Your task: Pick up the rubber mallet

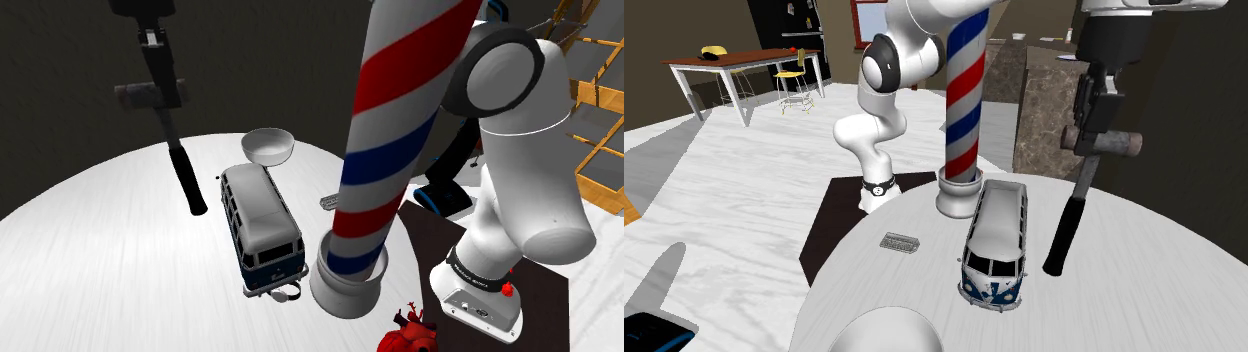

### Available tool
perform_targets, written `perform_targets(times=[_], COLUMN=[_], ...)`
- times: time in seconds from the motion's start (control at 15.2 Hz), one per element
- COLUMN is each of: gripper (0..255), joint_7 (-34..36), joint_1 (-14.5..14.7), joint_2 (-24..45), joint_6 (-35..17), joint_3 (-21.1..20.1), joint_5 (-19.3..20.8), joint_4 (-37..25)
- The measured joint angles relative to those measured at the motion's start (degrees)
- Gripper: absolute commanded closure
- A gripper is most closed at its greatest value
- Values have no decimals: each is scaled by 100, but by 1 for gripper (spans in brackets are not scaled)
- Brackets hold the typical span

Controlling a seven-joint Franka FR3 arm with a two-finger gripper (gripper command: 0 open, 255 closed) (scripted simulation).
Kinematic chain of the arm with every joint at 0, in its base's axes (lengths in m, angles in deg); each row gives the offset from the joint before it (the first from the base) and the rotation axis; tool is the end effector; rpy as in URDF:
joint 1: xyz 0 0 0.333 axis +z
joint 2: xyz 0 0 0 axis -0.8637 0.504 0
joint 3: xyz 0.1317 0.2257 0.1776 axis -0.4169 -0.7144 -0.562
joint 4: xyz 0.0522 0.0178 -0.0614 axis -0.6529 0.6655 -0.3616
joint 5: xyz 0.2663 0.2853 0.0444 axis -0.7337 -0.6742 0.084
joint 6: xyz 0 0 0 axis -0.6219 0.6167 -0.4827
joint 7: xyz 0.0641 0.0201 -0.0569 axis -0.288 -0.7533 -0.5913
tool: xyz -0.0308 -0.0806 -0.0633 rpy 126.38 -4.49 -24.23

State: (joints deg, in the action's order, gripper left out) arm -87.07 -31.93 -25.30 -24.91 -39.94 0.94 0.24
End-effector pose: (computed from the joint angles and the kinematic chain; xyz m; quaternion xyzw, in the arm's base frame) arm 0.5422 0.3770 0.6526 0.8406 0.5415 0.0052 0.0098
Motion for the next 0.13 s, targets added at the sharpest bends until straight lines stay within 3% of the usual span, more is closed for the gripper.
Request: perform_targets(times=[0.13], gripper=[255], joint_7=[-40], joint_1=[116], joint_2=[334], joint_6=[383], joint_3=[34], joint_5=[76], joint_4=[-729])
